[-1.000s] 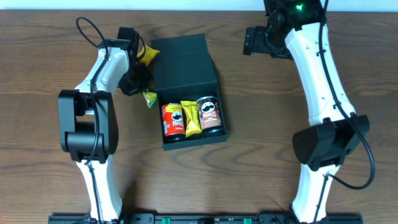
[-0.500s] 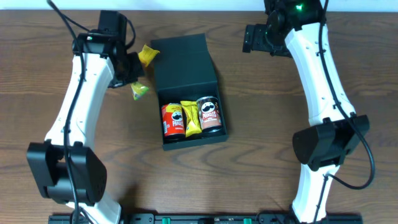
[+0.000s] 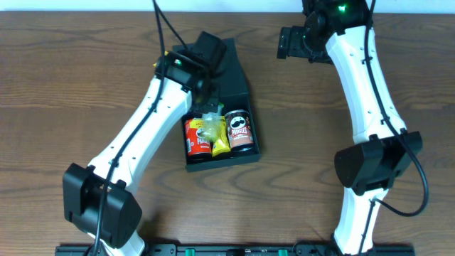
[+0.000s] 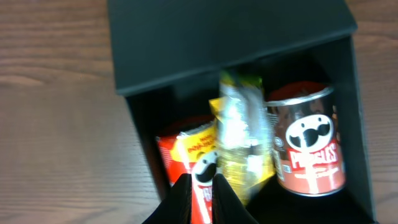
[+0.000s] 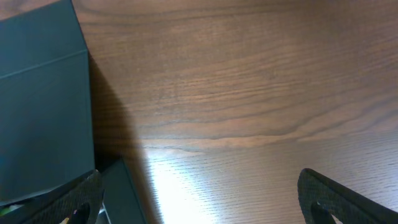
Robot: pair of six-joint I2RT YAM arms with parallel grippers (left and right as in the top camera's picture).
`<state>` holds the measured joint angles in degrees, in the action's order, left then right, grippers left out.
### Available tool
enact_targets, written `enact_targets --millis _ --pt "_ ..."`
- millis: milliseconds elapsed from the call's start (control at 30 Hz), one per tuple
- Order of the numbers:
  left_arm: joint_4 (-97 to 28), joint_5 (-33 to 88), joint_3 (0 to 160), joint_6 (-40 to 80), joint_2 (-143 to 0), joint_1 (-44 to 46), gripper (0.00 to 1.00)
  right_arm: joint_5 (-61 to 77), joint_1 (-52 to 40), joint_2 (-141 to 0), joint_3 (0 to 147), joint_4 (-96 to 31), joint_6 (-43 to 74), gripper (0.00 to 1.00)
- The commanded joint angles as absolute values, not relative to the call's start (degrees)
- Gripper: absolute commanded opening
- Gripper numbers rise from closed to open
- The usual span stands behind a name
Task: Pack container
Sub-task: 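Carry the triangular packet into the box between the cans and release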
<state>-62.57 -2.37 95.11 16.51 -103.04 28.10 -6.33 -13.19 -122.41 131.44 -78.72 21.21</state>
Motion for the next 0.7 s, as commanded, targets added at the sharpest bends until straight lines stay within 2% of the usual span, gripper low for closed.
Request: enact_targets --millis 0,267,333,400,433,467,600,667 --pt "-62.48 -2.81 92.40 23.14 -101.93 28.86 0.12 -7.29 -12.71 -122.15 132.70 -78.74 20.05 0.99" --pt "-59.64 -2.87 88.55 26.63 -101.93 29.82 0.13 -7.29 -12.71 -122.15 132.70 -78.74 19.59 0.99" --pt "-57.30 -3.55 88.23 25.89 -101.93 29.82 0.27 -7.29 -12.71 -122.15 132.70 -78.63 19.59 0.99" --pt "-53.87 -1.98 87.09 24.71 -101.93 29.85 0.36 -7.29 -12.71 -122.15 132.70 -78.61 19.59 0.99" --pt "-52.05 0.03 86.19 24.05 -101.95 29.82 0.36 -7.29 -12.71 -122.15 132.70 -78.63 19.53 0.99" --pt "-50.83 1.76 85.38 23.77 -101.95 29.82 0.36 -7.31 -12.71 -122.15 132.70 -78.65 19.14 0.99" --pt "-49.17 4.32 81.76 23.81 -101.95 30.06 0.16 -7.29 -12.71 -122.15 132.70 -78.91 18.57 0.99" --pt "-47.55 3.79 79.88 23.83 -101.95 30.11 0.12 -7.29 -12.71 -122.15 132.70 -78.87 18.57 0.99"
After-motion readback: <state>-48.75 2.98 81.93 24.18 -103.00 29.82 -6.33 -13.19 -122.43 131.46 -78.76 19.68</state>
